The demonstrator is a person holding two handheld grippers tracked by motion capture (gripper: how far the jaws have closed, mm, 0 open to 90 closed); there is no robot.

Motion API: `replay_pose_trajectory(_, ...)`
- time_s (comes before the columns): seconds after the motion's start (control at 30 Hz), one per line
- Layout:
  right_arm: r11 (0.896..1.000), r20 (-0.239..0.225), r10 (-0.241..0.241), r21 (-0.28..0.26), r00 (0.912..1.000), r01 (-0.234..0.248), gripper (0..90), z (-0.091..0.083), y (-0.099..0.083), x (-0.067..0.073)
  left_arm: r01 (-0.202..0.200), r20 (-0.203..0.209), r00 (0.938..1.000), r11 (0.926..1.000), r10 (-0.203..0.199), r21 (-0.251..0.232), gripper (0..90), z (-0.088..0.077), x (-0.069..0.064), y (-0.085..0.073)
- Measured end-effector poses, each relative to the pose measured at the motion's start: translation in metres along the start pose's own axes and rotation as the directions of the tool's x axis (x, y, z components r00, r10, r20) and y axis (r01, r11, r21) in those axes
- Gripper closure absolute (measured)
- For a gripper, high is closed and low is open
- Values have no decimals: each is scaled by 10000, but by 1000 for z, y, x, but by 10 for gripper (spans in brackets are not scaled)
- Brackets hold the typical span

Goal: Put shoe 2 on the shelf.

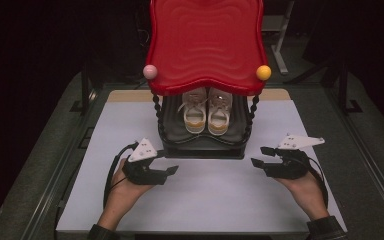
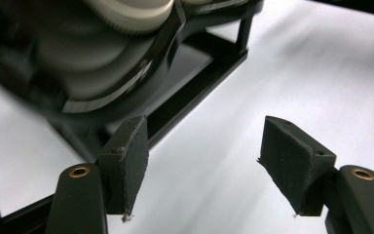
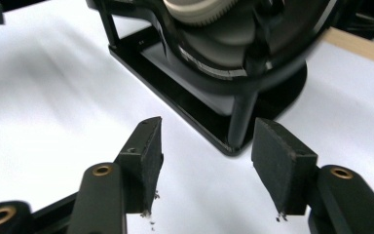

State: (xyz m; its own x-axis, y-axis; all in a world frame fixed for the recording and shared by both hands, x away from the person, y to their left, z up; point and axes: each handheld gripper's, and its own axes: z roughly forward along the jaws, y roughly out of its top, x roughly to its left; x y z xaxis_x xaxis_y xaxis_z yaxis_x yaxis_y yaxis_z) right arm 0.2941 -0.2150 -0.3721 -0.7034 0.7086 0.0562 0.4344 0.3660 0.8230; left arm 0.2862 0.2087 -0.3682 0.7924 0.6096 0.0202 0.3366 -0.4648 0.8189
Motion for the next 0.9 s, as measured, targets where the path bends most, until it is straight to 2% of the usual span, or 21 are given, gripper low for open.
replay_pose_trajectory(0.13,9997,157,189,118,9997,-191,377,-5,-12,-4,249,-335,9992,9993,-240,269,303,-9,5,-21)
replay_pose_trajectory(0.17,9995,218,289,108,9993,-291,363,-6,-15,-5,249,-335,9992,9993,-240,269,292,-9,5,-21)
replay_pose_trajectory(0.23,9991,410,394,142,9984,-400,338,-10,-23,-6,341,-525,9981,9981,-315,509,273,-15,7,-35)
replay_pose_trajectory(0.33,9974,691,686,172,9952,-700,287,-14,-34,-9,413,-658,9972,9935,-344,1065,217,-19,8,-49)
replay_pose_trajectory(0.37,9974,691,686,172,9952,-700,287,-14,-34,-9,413,-658,9972,9935,-344,1065,199,-19,8,-49)
replay_pose_trajectory(0.4,9952,883,896,317,9921,-927,267,-17,-43,-10,396,-706,9970,9900,-302,1356,198,-21,9,-58)
replay_pose_trajectory(0.43,9952,883,896,317,9921,-927,267,-17,-43,-10,396,-706,9970,9900,-302,1356,188,-21,9,-58)
replay_pose_trajectory(0.5,9941,1038,940,435,9901,-990,198,-19,-54,-11,539,-715,9965,9854,-427,1618,170,-24,10,-69)
replay_pose_trajectory(0.53,9941,1038,940,435,9901,-990,198,-19,-54,-11,539,-715,9965,9854,-427,1618,158,-24,10,-69)
replay_pose_trajectory(0.57,9937,1245,904,548,9881,-979,156,-19,-62,-11,627,-772,9958,9826,-498,1749,153,-26,11,-75)
replay_pose_trajectory(0.6,9937,1245,904,548,9881,-979,156,-19,-62,-11,627,-772,9958,9826,-498,1749,152,-26,11,-75)
replay_pose_trajectory(0.7,9925,1530,895,691,9842,-1010,129,-20,-74,-12,654,-823,9954,9784,-500,1960,140,-29,13,-88)
replay_pose_trajectory(0.9,9886,1963,957,954,9759,-1161,99,-19,-86,-16,635,-931,9946,9785,-459,1960,131,-33,15,-102)
